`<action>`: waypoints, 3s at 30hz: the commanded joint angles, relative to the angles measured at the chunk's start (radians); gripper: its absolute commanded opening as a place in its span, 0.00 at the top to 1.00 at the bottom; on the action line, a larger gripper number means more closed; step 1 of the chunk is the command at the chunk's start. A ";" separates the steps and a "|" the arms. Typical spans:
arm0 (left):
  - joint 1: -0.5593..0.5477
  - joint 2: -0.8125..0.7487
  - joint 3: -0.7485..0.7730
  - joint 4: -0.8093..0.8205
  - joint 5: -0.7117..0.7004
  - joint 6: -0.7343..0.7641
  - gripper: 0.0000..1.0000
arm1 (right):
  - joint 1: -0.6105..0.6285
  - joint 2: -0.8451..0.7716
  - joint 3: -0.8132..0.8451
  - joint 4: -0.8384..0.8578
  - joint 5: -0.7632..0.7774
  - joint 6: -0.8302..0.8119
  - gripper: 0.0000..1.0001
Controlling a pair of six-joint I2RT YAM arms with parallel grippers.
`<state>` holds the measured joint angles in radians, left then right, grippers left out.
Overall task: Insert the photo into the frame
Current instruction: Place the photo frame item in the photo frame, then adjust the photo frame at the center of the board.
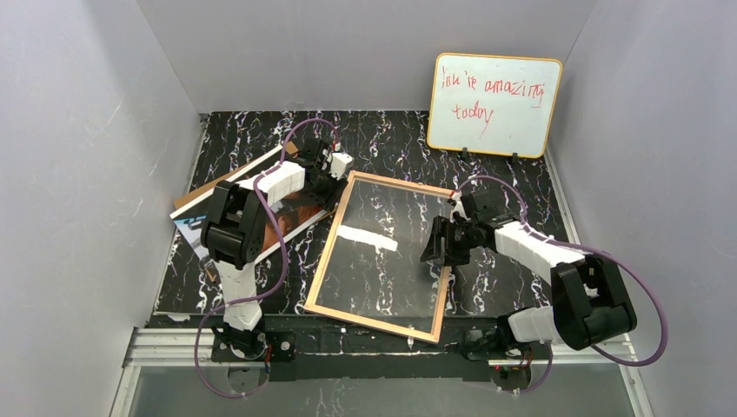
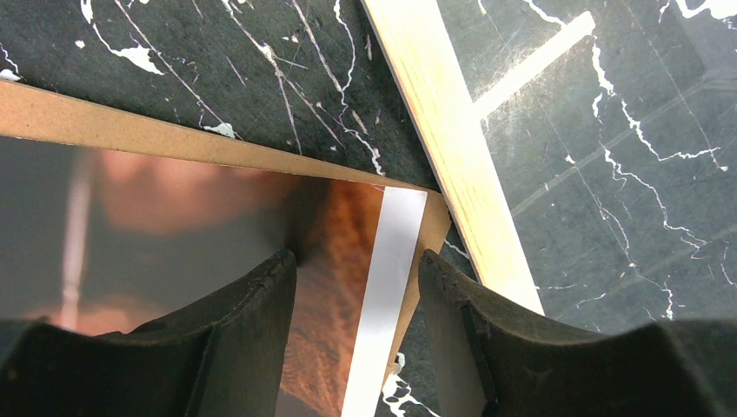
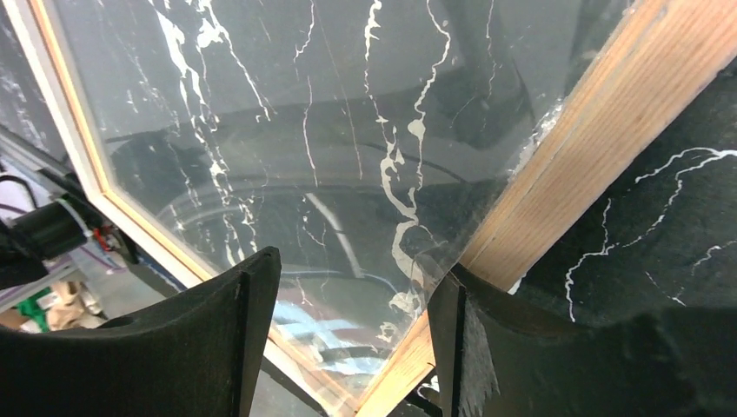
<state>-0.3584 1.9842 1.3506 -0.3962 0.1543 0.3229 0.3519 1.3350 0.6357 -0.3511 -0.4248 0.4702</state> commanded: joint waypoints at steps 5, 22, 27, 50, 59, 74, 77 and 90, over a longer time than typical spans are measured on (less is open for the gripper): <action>-0.019 0.140 -0.098 -0.110 0.062 0.000 0.49 | 0.065 0.017 0.129 -0.178 0.212 -0.055 0.28; -0.008 0.131 -0.098 -0.114 0.060 0.003 0.49 | -0.020 -0.017 0.145 -0.152 0.279 0.010 0.13; -0.008 0.122 -0.106 -0.115 0.062 0.004 0.49 | -0.100 0.025 0.095 -0.013 0.119 0.054 0.14; -0.008 0.126 -0.113 -0.085 0.011 -0.018 0.49 | -0.116 0.493 0.448 0.194 -0.022 0.074 0.19; 0.019 0.088 -0.064 -0.131 -0.019 -0.017 0.47 | -0.111 0.515 0.555 0.099 0.099 0.017 0.16; 0.417 0.142 0.492 -0.328 -0.384 0.161 0.43 | 0.070 0.295 0.582 0.034 0.293 0.103 0.10; 0.495 0.181 0.502 -0.213 -0.541 0.196 0.45 | 0.130 0.275 0.573 0.046 0.305 0.136 0.11; 0.394 0.050 0.121 -0.088 -0.457 0.207 0.46 | 0.097 0.156 0.409 -0.027 0.419 0.123 0.09</action>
<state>0.1589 2.1284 1.5925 -0.4999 -0.3470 0.5339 0.4820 1.5379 1.0882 -0.3656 -0.0456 0.5846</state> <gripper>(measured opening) 0.534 0.905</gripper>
